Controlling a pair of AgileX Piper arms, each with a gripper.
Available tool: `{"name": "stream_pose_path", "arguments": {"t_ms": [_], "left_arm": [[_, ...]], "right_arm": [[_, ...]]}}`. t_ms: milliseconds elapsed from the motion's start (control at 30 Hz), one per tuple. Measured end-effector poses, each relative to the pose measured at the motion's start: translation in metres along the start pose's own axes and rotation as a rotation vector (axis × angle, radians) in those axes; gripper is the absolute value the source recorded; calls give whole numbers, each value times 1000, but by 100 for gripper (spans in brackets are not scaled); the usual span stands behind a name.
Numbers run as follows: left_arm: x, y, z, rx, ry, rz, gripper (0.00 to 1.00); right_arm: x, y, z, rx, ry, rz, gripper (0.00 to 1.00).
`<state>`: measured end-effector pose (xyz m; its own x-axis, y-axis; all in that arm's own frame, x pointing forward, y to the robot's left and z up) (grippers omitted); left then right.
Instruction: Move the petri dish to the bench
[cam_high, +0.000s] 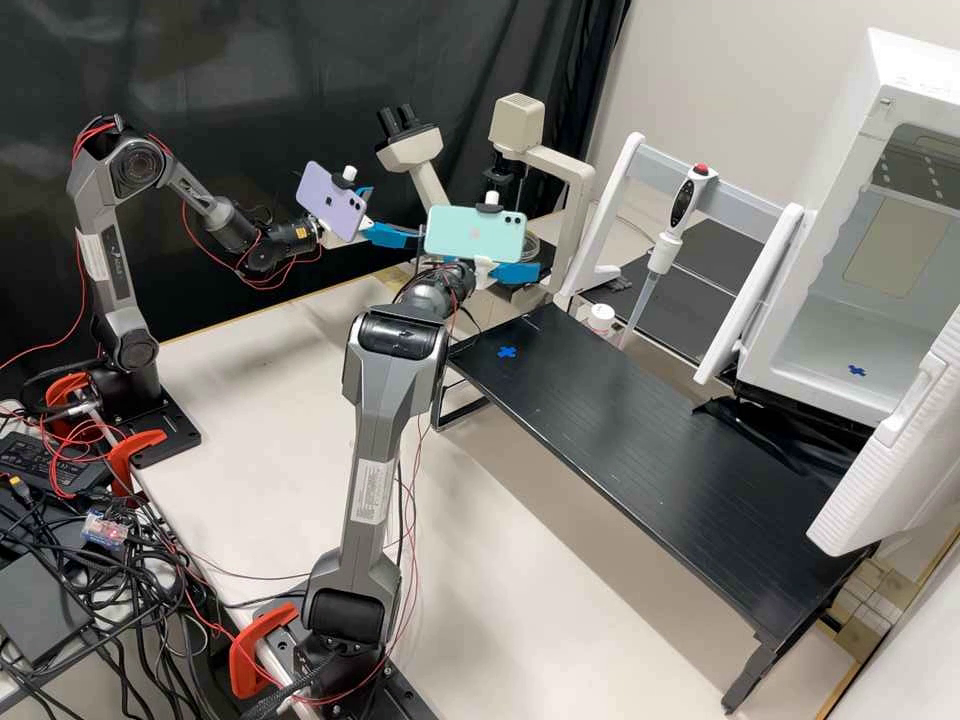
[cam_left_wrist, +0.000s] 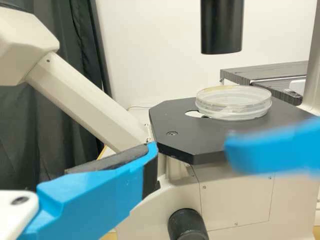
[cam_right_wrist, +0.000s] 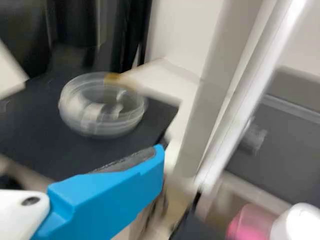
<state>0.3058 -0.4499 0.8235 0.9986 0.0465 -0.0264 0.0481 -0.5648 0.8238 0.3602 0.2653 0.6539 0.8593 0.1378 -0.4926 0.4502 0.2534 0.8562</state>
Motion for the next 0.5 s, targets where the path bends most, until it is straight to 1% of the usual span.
{"name": "stream_pose_path", "arguments": {"t_ms": [67,133,233,300,500], "left_arm": [[0,0,0,0,0,0,100],[0,0,0,0,0,0,100],[0,0,0,0,0,0,100],[0,0,0,0,0,0,100],[0,0,0,0,0,0,100]], "right_arm": [[-8,-7,-8,-10,18,-19,100],[-14,-8,-16,-13,38,-21,100],[-18,-7,-21,-16,52,-19,100],[-19,-5,-21,-15,52,-7,100],[-20,-9,-17,-19,41,-17,100]]}}
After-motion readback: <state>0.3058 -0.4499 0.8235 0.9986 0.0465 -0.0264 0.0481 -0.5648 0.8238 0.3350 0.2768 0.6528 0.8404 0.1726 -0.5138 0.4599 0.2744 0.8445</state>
